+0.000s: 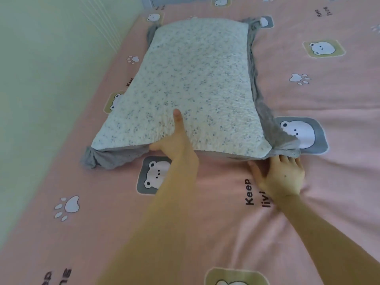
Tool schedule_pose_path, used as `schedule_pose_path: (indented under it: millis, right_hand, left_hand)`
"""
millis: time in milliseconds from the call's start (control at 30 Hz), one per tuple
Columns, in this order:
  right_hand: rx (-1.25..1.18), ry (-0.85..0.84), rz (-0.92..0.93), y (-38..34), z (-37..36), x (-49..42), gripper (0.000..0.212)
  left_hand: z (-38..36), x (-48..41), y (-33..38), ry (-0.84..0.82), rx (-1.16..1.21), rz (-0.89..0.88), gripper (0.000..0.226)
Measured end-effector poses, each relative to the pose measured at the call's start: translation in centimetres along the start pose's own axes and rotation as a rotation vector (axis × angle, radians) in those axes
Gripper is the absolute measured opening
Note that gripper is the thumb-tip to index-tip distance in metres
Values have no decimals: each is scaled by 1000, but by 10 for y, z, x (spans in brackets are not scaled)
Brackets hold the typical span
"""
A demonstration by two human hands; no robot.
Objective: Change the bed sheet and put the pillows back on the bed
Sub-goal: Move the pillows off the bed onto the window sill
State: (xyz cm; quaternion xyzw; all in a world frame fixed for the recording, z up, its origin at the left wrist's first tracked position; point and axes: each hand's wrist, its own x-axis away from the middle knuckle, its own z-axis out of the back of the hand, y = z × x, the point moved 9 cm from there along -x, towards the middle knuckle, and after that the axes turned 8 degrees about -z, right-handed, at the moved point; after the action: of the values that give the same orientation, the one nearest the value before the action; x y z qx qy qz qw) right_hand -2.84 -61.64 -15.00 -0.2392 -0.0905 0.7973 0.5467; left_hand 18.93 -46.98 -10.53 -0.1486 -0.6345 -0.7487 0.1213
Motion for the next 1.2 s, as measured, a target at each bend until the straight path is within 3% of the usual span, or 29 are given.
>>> schedule_pose_path:
  millis: [133, 267, 433, 733, 867, 1000, 1100, 1200]
  right_hand:
    - [-9, 10, 38, 17, 32, 54, 59]
    - [25, -154, 26, 41, 51, 125, 76]
    - [-5, -221, 34, 53, 98, 193, 73]
    - [-422, -275, -299, 55, 210, 248, 81]
    - [-585, -571, -437, 23, 211, 258, 89]
    - [-399, -805, -420, -3, 209, 288, 95]
    - [-193, -850, -420, 4, 211, 323, 102]
    - [-176, -858, -442, 18, 213, 350, 110]
  left_hand:
    - [34, 12, -6, -12, 44, -47, 111]
    - [58, 39, 2, 4, 128, -6, 111]
    - [113, 85, -26, -2, 146, 26, 111]
    - [224, 189, -86, 26, 110, 100, 100]
    - [294, 249, -127, 31, 59, 198, 102]
    - [369, 319, -169, 84, 41, 378, 97]
    - [402, 363, -189, 107, 39, 499, 89]
    - [410, 382, -199, 137, 74, 545, 85]
